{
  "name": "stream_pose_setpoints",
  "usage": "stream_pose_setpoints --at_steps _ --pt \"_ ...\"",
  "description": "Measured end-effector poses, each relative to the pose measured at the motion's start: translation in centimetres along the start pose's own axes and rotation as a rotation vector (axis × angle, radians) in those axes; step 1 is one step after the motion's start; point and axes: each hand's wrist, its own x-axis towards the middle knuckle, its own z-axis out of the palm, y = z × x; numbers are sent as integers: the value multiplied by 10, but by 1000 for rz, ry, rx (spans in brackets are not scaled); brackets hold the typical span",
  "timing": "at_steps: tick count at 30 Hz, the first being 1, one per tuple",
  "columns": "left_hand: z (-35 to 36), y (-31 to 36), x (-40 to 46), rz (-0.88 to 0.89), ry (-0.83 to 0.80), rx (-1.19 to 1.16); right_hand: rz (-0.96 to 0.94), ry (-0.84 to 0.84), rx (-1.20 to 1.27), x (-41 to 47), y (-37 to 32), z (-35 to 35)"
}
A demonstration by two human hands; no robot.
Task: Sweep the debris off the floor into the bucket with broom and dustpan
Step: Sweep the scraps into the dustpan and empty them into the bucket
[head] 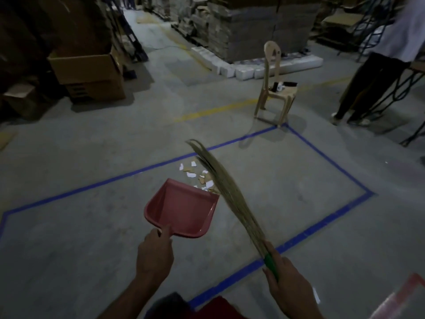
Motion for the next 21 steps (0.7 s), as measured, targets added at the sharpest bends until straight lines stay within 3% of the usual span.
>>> stream_pose_setpoints --at_steps 10,21 --pt "18 -5 67 -74 -15 71 17 -134 51 97 33 -3" --pt "39 -48 190 -57 -73 41 91 -266 -53 235 -9 7"
